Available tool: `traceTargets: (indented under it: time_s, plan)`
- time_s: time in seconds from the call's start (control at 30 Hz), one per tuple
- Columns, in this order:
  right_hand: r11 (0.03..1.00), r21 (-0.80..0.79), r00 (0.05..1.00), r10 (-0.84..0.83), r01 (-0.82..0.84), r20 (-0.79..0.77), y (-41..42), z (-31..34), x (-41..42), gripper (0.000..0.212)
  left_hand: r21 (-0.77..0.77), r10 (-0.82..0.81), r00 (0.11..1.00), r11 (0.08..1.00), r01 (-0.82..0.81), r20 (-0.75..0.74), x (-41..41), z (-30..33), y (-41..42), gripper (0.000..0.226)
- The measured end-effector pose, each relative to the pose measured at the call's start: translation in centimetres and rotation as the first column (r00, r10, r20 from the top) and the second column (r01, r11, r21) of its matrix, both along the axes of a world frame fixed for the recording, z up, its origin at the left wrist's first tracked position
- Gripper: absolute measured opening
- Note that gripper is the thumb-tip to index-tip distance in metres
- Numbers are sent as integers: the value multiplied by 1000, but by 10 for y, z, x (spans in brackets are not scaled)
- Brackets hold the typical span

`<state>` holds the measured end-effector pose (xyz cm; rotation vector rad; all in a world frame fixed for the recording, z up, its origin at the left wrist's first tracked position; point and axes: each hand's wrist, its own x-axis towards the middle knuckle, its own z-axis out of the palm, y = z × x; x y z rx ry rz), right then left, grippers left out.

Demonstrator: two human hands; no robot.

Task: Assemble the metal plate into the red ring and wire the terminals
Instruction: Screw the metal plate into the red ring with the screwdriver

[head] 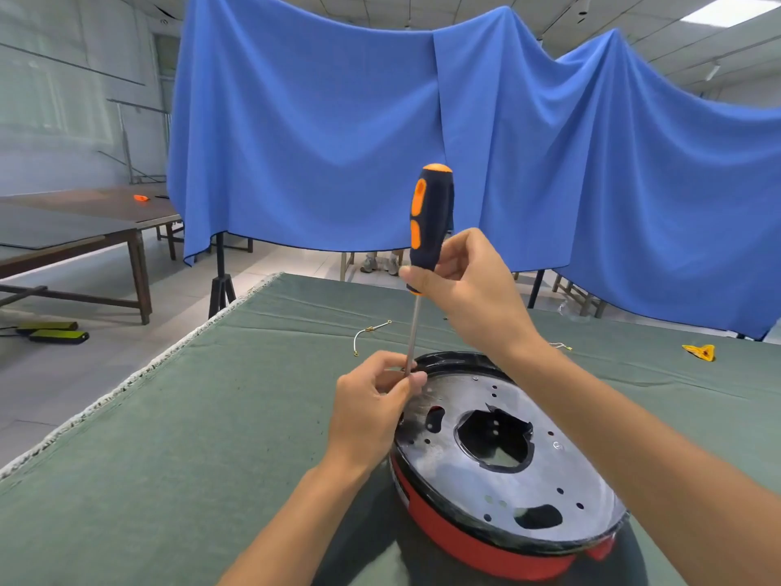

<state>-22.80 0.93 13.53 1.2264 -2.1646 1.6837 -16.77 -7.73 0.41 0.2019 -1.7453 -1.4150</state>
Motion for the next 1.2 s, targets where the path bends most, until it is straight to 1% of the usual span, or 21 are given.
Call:
traceTargets:
  time_s: [0.07, 0.1, 0.13, 0.23, 0.3, 0.37, 0.4, 0.5, 0.57, 0.67, 0.73, 0.8, 0.83, 0.9, 0.93, 0.97, 1.0, 1.07, 1.13, 1.17, 1.2]
  plan:
    - [996, -17, 993, -88, 87, -76, -1, -4, 2, 37, 15, -6, 1000, 1000, 6, -27, -1, -1, 1, 18]
    - [996, -29, 992, -91, 88, -90, -1, -5, 2, 35, 19, -17, 999, 1000, 18, -34, -1, -1, 1, 20]
    - [997, -42, 996, -61, 58, -71, 0, -5, 2, 31, 26, -32, 999, 999, 33, -35, -2, -1, 1, 21]
    - [992, -38, 990, 121, -118, 72, 0, -2, -4, 23, 21, -71, 997, 997, 71, -17, -3, -1, -1, 21]
    - [989, -3, 986, 148, -148, 76, -1, 0, -4, 10, -33, -88, 996, 996, 88, 6, -1, 0, -2, 23]
    - [993, -27, 992, 119, -118, 48, -3, -2, -4, 4, -73, -97, 995, 993, 98, 16, 1, 3, -3, 29]
    - [995, -54, 996, 86, -84, 37, -4, -2, -3, 5, -80, -91, 996, 992, 92, 23, 1, 3, -3, 31]
    - [992, -103, 997, -71, 69, -13, -5, -6, -3, 33, -12, -51, 998, 999, 51, 21, 0, 3, 1, 22]
    - [993, -103, 997, -66, 62, -34, -4, -8, 0, 35, 20, -40, 999, 999, 40, -1, -1, 2, 3, 21]
    - [994, -57, 996, 92, -90, 20, -2, -8, 1, 21, -3, -86, 996, 996, 86, 16, 1, 5, 2, 30]
    - [992, -35, 992, 121, -120, 34, 0, -4, 0, 8, -78, -99, 993, 992, 104, 65, 1, 6, -1, 24]
    - [997, -50, 998, 62, -61, 11, 0, -3, -3, 16, -150, -73, 993, 985, 87, 97, 0, 5, -1, 17]
    - [999, -49, 1000, -14, 13, -19, 0, -3, -2, 25, -135, -52, 995, 989, 63, 88, 0, 3, 0, 14]
    - [982, -21, 974, -190, 189, -124, 0, -5, -1, 44, -29, -24, 999, 999, 25, 38, 1, 3, 2, 9]
    - [971, -13, 959, -238, 239, -155, 0, -7, 0, 48, 1, -20, 1000, 1000, 20, 21, 1, 3, 2, 9]
    - [969, -13, 958, -246, 247, -147, 1, -8, 0, 49, 3, -22, 1000, 1000, 22, 15, 1, 3, 3, 11]
    - [976, -11, 971, -216, 216, -103, 1, -8, 1, 45, -8, -31, 999, 999, 31, 17, 1, 3, 2, 16]
    - [998, -28, 998, -57, 58, 31, 1, -10, 0, 32, -37, -55, 998, 998, 55, 17, 2, 3, 0, 25]
    - [996, -25, 987, 90, -88, 131, 2, -9, 1, 13, -82, -72, 997, 994, 73, 16, 2, 3, -2, 23]
    - [991, -33, 978, 130, -126, 163, 3, -6, 1, 5, -107, -77, 997, 991, 79, 26, 2, 3, -2, 19]
    - [992, -35, 978, 128, -124, 166, 3, -4, 1, 5, -121, -80, 996, 989, 84, 38, 2, 3, -2, 17]
